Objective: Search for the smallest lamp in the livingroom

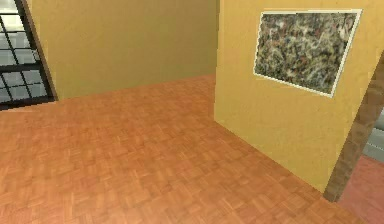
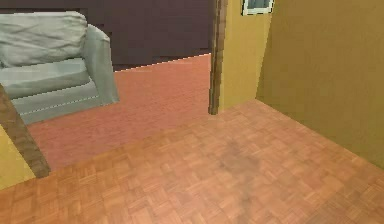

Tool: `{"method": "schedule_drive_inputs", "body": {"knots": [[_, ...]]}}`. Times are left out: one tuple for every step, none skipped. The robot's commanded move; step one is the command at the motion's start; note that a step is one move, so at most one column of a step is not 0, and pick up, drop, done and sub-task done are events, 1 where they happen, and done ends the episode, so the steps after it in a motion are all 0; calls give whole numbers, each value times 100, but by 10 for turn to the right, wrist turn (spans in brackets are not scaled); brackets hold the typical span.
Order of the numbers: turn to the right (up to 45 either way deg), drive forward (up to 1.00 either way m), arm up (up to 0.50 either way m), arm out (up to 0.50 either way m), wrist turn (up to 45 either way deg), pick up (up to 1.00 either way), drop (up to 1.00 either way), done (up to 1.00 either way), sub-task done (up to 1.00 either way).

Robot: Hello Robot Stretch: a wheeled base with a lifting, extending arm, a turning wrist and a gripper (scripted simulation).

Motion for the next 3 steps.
{"method": "schedule_drive_inputs", "body": {"knots": [[60,0,0,0,0,0,0,0,0],[0,20,0,0,0,0,0,0,0],[-450,0,0,0,0,0,0,0,0]]}}
